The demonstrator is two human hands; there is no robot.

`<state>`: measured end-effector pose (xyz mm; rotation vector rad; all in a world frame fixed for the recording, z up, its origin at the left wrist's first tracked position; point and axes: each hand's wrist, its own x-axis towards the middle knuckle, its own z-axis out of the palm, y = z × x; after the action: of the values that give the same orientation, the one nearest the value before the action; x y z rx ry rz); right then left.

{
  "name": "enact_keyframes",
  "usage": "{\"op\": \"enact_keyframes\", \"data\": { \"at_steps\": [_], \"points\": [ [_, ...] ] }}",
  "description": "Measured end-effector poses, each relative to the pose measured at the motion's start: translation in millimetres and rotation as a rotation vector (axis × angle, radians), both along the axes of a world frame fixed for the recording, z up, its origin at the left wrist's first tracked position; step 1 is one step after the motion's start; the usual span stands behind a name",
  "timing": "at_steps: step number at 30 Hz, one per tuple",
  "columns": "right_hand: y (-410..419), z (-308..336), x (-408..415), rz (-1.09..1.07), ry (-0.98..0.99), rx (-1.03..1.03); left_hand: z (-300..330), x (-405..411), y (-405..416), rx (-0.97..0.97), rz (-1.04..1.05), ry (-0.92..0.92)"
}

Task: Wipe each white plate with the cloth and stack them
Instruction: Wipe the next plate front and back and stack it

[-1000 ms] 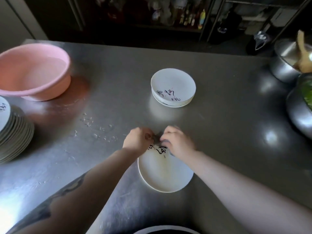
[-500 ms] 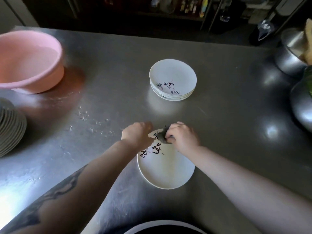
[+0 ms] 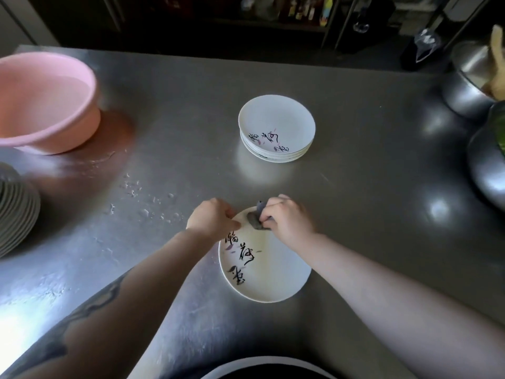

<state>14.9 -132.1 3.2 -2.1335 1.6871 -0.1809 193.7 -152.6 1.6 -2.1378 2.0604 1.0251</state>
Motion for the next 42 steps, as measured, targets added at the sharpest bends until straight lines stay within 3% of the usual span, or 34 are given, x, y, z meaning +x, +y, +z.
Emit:
{"op": "enact_keyframes", "data": {
  "at_steps": [4,7,10,15,18,20,23,27,30,33,36,40,42],
  "points": [
    [0.4,0.4,-20.6,-0.046,0.023,-0.019,-3.4,17.4,5.2,0.203,-0.04,0.003],
    [-1.4,0.0,-13.0,-0.033,0.027,-0.011,-2.0,11.1,3.8,0.035,-0.139,-0.093],
    [-3.0,-1.5,2.9,-0.009,0.002,0.01,-0.2,-4.9,0.4,-0.097,-0.05,0.019],
    [-4.4,-1.0,-13.9,-0.05,0.036,0.004,-11.8,11.4,5.7,0.085,0.135,0.072],
    [-3.1,-0.8,-21.6,-0.055,0.075,-0.004,-10.5,17.0,9.2,0.24,0.0,0.006],
    [-4.1,0.2,-12.9,-0.027,0.036,0.012,-8.2,7.5,7.8,0.08,-0.049,-0.063],
    [-7.0,-0.1,-0.1,0.019,0.003,0.019,-3.8,-4.6,3.2,-0.094,0.054,0.036],
    [-8.4,1.9,-16.8,-0.053,0.085,0.012,-8.0,14.7,6.0,0.094,0.184,0.122],
    [-7.1,2.8,-26.0,-0.064,0.109,0.012,-5.8,24.9,6.6,0.302,0.048,0.053],
    [-7.9,3.5,-11.9,-0.006,0.058,0.034,-0.1,8.8,-3.5,0.102,-0.104,-0.113],
    [-7.7,4.1,0.4,0.015,0.028,0.04,2.6,-5.4,-8.1,-0.068,-0.012,-0.031],
    [-8.1,7.3,-21.5,-0.039,0.092,0.044,-4.2,11.5,2.4,0.132,0.122,0.067],
    [-8.1,7.0,-31.4,-0.075,0.137,0.043,-2.2,16.6,6.3,0.286,0.051,0.031]
  ]
}}
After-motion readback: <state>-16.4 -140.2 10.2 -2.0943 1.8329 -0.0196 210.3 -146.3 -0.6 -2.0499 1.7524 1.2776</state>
